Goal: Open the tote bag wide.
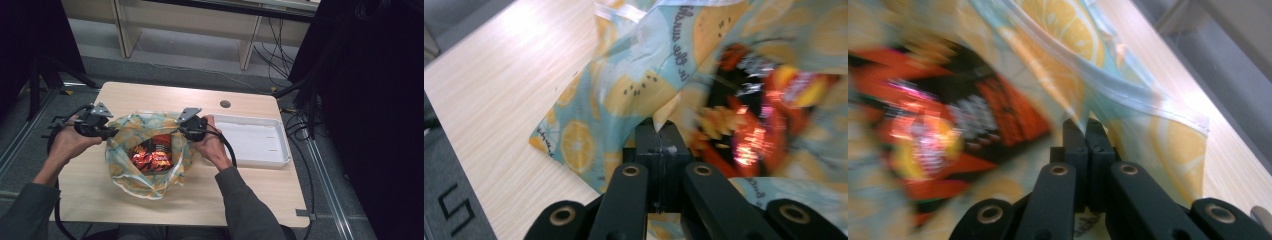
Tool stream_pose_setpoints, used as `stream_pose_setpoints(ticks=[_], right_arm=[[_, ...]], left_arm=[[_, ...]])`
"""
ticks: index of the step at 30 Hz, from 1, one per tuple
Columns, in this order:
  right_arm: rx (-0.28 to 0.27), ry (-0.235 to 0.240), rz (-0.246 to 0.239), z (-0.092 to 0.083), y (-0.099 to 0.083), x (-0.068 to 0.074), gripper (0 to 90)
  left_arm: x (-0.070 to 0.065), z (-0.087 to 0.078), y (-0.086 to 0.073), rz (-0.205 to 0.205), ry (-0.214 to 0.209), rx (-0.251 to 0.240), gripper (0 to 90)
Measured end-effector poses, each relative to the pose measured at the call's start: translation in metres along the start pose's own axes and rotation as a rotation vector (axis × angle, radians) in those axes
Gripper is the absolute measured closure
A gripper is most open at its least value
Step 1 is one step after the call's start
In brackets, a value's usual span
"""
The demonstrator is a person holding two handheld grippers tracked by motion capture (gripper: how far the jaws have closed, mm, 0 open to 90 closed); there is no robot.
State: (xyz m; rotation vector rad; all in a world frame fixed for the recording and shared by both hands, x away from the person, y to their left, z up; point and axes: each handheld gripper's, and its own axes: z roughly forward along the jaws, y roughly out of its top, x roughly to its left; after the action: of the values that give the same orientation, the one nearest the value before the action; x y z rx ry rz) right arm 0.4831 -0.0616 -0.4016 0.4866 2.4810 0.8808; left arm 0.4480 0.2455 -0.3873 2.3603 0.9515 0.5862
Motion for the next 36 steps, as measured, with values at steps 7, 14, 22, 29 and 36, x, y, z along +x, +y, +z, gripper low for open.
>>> stream_pose_setpoints(ticks=[7,14,22,29,36], right_arm=[[0.174,-0.004,-0.004,0.067,-0.013,0.003,90.0],[0.211,0.045,-0.005,0.086,-0.018,0.009,83.9],[0.054,0.081,0.077,0.013,0.002,0.013,61.1],[-0.011,0.179,0.028,-0.036,-0.002,0.041,88.6],[0.238,0.207,0.003,0.019,-0.049,0.053,90.0]], left_arm=[[0.001,0.053,-0.028,-0.021,0.025,0.098,89.7],[0.002,0.065,-0.043,-0.058,0.009,0.092,89.7],[0.001,0.057,-0.038,-0.066,-0.01,0.103,89.6],[0.002,0.054,-0.04,-0.07,0.001,0.082,89.6],[0.003,0.053,-0.044,-0.082,0.003,0.08,89.6]])
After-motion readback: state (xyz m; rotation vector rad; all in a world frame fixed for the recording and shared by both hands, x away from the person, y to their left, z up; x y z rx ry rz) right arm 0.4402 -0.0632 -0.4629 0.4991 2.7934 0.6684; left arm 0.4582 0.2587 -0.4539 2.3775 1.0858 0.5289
